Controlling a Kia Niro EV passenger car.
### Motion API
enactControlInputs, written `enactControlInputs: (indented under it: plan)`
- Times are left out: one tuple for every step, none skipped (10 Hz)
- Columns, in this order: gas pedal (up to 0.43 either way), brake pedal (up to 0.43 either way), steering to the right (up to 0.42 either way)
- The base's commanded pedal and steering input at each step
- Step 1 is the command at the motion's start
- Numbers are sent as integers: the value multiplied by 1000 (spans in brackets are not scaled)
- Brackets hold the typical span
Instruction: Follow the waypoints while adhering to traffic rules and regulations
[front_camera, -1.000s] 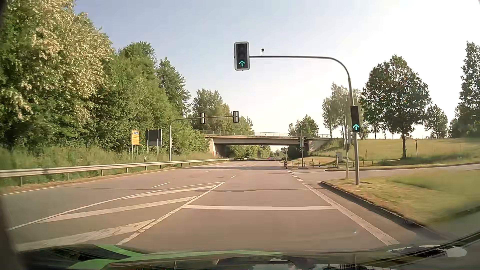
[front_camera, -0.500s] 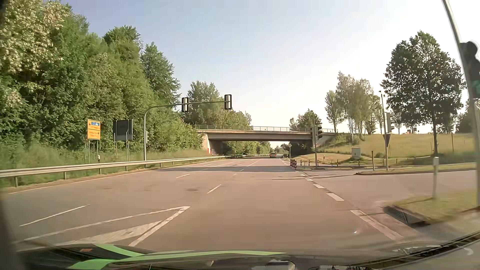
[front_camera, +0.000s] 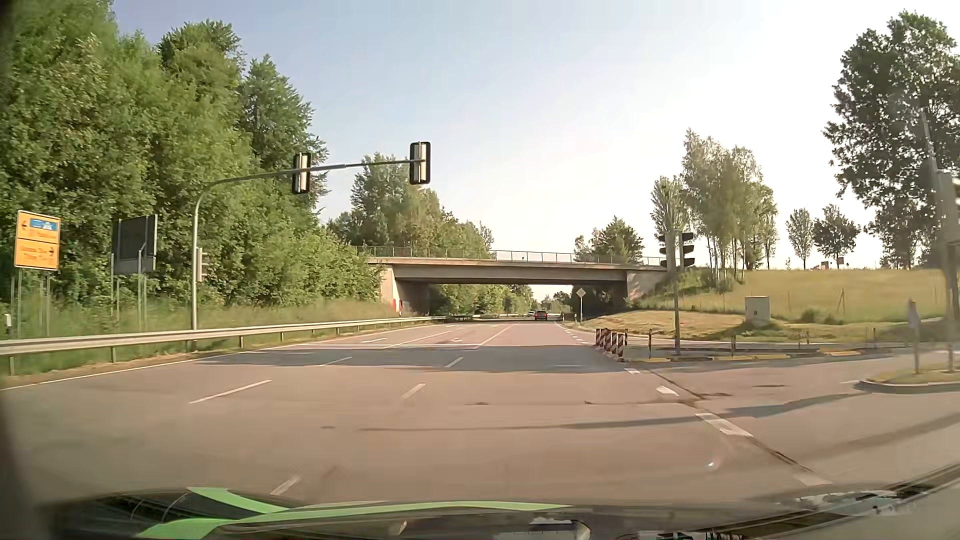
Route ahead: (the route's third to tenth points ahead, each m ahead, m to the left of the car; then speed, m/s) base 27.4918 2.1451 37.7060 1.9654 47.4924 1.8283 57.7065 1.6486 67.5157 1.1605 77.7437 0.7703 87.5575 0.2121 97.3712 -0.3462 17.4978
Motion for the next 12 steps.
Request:
enactControlInputs:
  plan:
    - [248,0,6]
    - [248,0,5]
    - [248,0,5]
    - [248,0,5]
    - [260,0,5]
    - [260,0,5]
    - [260,0,5]
    - [260,0,5]
    - [260,0,5]
    - [260,0,4]
    - [260,0,5]
    - [260,0,5]
